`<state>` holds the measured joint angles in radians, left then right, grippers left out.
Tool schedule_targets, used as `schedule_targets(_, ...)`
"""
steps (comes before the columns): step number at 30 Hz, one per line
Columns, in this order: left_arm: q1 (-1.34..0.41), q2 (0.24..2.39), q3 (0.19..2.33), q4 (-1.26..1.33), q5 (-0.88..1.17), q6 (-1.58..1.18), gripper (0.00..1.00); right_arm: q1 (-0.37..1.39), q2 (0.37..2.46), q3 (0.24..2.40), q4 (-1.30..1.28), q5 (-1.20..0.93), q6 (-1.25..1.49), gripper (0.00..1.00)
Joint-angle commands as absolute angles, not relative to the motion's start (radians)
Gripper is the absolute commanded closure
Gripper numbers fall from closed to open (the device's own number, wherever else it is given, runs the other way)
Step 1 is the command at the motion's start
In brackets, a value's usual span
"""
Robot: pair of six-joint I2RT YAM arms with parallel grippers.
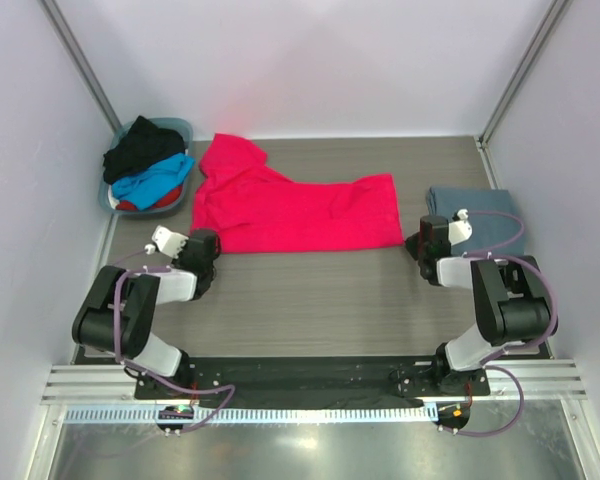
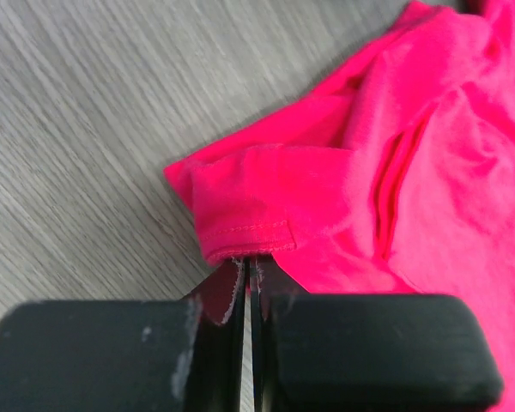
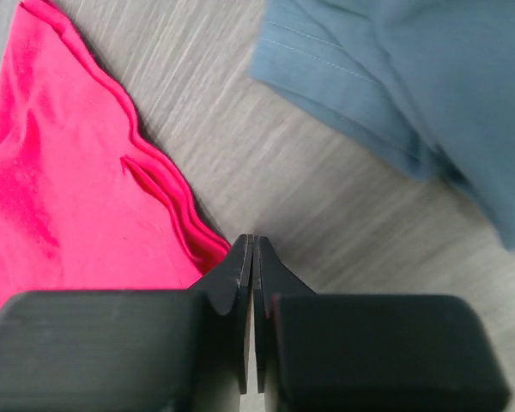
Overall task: Fold and stack the t-shirts
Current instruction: Fold the tshirt
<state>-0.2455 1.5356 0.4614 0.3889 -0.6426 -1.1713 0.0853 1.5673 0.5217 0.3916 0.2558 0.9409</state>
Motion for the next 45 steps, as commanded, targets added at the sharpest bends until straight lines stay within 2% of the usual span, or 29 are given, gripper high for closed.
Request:
schedule_targets(1,-0.239,1.468,0.457,0.385,-0.628,-1.123,1.0,0.083,1.482,0.506,0.367,0.325,0.93,0.95)
schedule_targets(2,-0.239,1.462,0.457,0.391,-0.588,-1.108,1.0,0.081,1.464,0.497,0.368,0.325,0.94,0.95)
schedule_targets(5,-0.239,1.468,0.46,0.397,-0.551,-1.123,1.0,0.081,1.422,0.488,0.338,0.319,0.94,0.71)
schedule_targets(6,-0.239,1.47,0.462,0.408,-0.543,-1.124,1.0,0.084,1.384,0.477,0.337,0.313,0.945,0.6)
schedule_targets(8,-0.241,1.48,0.472,0.408,-0.532,-1.131,1.0,0.103,1.341,0.431,0.365,0.305,0.969,0.52)
schedule_targets(9,-0.241,1.486,0.479,0.405,-0.52,-1.132,1.0,0.112,1.312,0.42,0.365,0.308,0.98,0.42)
schedule_targets(10,-0.241,1.486,0.483,0.402,-0.517,-1.132,1.0,0.123,1.301,0.411,0.365,0.307,0.988,0.38)
schedule_targets(12,-0.239,1.482,0.494,0.374,-0.515,-1.15,1.0,0.149,1.304,0.402,0.373,0.296,0.991,0.37)
schedule_targets(18,-0.241,1.468,0.491,0.377,-0.503,-1.157,1.0,0.16,1.443,0.419,0.474,0.213,1.022,0.44)
schedule_targets(25,-0.241,1.465,0.486,0.377,-0.494,-1.164,1.0,0.173,1.561,0.466,0.512,0.247,1.008,0.44)
schedule_targets(27,-0.239,1.463,0.488,0.374,-0.5,-1.164,1.0,0.173,1.607,0.502,0.506,0.25,0.997,0.53)
schedule_targets(31,-0.241,1.454,0.483,0.361,-0.522,-1.164,1.0,0.169,1.595,0.502,0.482,0.298,0.988,0.8)
schedule_targets(32,-0.239,1.453,0.48,0.359,-0.525,-1.164,1.0,0.169,1.585,0.491,0.479,0.308,0.991,0.92)
schedule_targets(34,-0.241,1.45,0.479,0.356,-0.538,-1.158,1.0,0.169,1.543,0.483,0.468,0.316,0.996,0.99)
schedule_targets(40,-0.239,1.453,0.477,0.328,-0.6,-1.157,0.89,0.153,1.464,0.442,0.456,0.33,1.022,0.99)
schedule_targets(43,-0.241,1.444,0.474,0.319,-0.626,-1.16,0.8,0.13,1.454,0.431,0.456,0.304,1.034,0.99)
schedule_targets(45,-0.241,1.44,0.477,0.313,-0.633,-1.154,0.7,0.124,1.445,0.426,0.453,0.295,1.038,0.99)
